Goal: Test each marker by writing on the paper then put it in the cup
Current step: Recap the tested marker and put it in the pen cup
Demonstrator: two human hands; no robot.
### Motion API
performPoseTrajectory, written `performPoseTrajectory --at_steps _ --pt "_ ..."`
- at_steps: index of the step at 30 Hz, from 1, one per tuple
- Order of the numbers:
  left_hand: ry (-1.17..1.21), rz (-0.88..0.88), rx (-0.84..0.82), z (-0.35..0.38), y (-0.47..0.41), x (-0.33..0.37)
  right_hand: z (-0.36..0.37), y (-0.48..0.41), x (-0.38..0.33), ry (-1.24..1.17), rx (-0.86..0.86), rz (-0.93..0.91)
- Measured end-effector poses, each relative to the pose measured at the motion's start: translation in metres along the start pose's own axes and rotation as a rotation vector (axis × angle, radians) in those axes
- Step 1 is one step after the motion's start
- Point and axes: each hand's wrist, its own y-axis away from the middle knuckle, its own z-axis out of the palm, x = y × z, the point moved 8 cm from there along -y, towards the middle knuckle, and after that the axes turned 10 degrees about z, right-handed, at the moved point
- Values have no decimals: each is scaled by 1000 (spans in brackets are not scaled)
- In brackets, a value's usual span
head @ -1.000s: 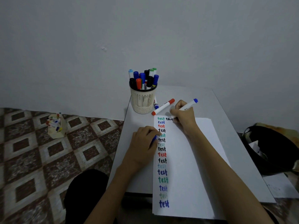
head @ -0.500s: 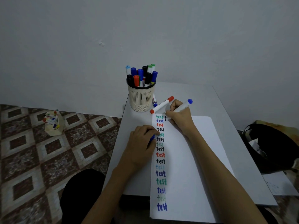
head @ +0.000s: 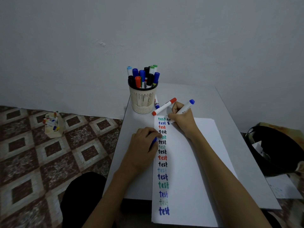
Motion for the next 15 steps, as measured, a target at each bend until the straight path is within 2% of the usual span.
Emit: performPoseTrajectory --at_steps 4,15 --pt "3 0 -2 0 0 -1 -5 -1 2 -61 21 1" --pt "9 3 0 0 0 0 -4 1 1 -17 26 -15"
